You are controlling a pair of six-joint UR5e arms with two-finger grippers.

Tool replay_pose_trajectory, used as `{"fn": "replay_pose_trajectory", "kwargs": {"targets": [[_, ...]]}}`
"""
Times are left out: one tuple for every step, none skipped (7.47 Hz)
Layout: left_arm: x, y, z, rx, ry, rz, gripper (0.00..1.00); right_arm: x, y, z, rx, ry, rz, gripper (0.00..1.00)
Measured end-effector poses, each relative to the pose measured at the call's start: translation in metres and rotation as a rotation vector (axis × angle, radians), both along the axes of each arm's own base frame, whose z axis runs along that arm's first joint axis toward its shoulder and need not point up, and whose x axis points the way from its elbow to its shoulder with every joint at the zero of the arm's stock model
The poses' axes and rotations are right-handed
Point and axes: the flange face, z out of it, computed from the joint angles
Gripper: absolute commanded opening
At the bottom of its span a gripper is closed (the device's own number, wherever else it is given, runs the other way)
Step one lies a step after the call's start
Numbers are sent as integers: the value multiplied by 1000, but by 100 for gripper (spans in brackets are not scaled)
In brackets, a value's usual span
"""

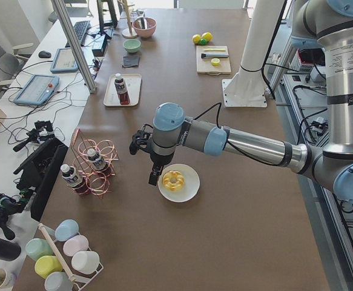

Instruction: Place donut on tray

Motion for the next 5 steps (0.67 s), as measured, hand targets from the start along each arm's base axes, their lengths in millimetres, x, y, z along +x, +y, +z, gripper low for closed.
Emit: {"fn": "replay_pose_trajectory", "kwargs": {"targets": [[0,0,-2,3,0,-1,98,-1,0,0,0,-5,-1,100],[0,0,-5,5,2,-7,98,-2,0,1,-1,-9,-3,100],[0,0,-9,9,3,-11,98,-2,0,0,0,-10,-3,100],[2,0,-11,12,4,-9,98,-2,0,0,0,-12,-3,100],[5,0,-10,10,4,-3,97,-2,0,-1,2,-12,-3,100]]}}
